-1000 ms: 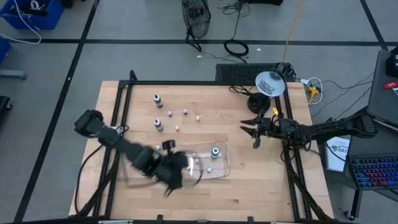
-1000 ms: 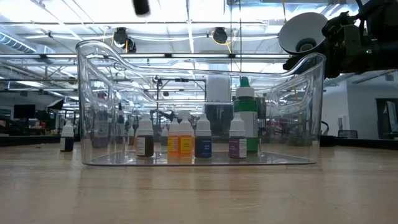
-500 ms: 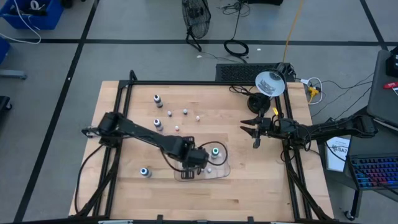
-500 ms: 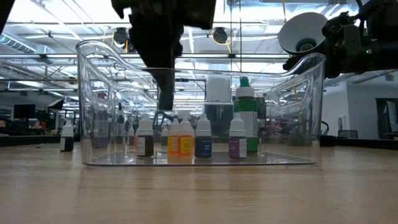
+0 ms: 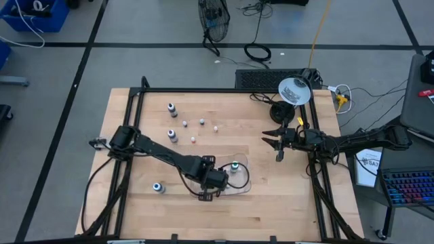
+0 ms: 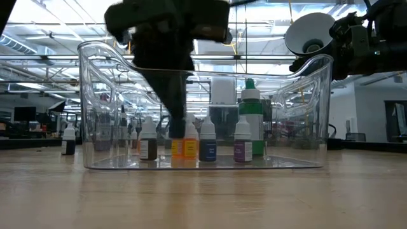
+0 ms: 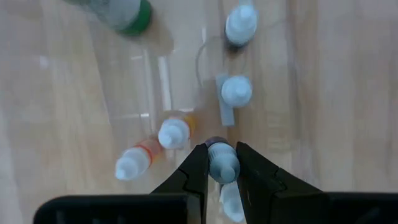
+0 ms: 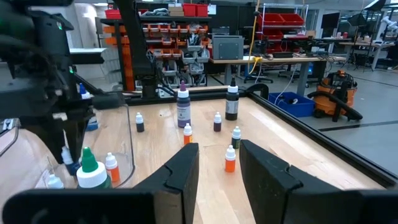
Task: Pick & Place food coloring
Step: Put the bottom small black food coloring bottle into the bin, then put the small purple food coloring bottle into the bin
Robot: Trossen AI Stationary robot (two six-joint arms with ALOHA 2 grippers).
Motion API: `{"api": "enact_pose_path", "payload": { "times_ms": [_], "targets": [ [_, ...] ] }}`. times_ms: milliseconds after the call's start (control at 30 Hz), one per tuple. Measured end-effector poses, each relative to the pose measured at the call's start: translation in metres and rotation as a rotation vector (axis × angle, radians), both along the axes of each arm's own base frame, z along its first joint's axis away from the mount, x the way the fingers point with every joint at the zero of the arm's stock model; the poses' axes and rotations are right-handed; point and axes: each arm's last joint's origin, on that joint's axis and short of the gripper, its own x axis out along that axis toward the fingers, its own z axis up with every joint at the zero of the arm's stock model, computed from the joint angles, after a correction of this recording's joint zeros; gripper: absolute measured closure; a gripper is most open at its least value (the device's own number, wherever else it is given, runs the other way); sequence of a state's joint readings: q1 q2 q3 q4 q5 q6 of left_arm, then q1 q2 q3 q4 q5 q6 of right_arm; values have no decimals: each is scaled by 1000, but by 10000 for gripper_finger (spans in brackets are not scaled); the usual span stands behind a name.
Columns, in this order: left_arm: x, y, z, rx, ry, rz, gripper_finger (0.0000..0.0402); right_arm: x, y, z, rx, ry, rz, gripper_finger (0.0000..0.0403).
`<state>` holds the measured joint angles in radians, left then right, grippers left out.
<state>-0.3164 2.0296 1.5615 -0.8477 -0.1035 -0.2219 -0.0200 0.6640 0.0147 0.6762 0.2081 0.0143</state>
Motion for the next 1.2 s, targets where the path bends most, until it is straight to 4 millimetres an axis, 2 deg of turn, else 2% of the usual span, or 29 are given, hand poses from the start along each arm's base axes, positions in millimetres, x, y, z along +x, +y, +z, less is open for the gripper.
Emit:
{"api": "enact_pose_path", "payload": {
  "times_ms": [233,533,867,1033,1200],
  "targets": [
    [-5,1,-21,-37,-10,9,343,0,0,0,0,0,0,297],
    [-4,0,-24,-64,-29,3,339,0,0,0,0,0,0,298],
    [-3,0,-22,-78,-27,35,213,0,0,0,0,0,0,298],
    [-1,-1,-4,-105,-65,48,181,0,0,0,0,0,0,296],
    [-13,3,42,-97,-196,65,169,0,0,0,0,0,0,297]
  ]
}}
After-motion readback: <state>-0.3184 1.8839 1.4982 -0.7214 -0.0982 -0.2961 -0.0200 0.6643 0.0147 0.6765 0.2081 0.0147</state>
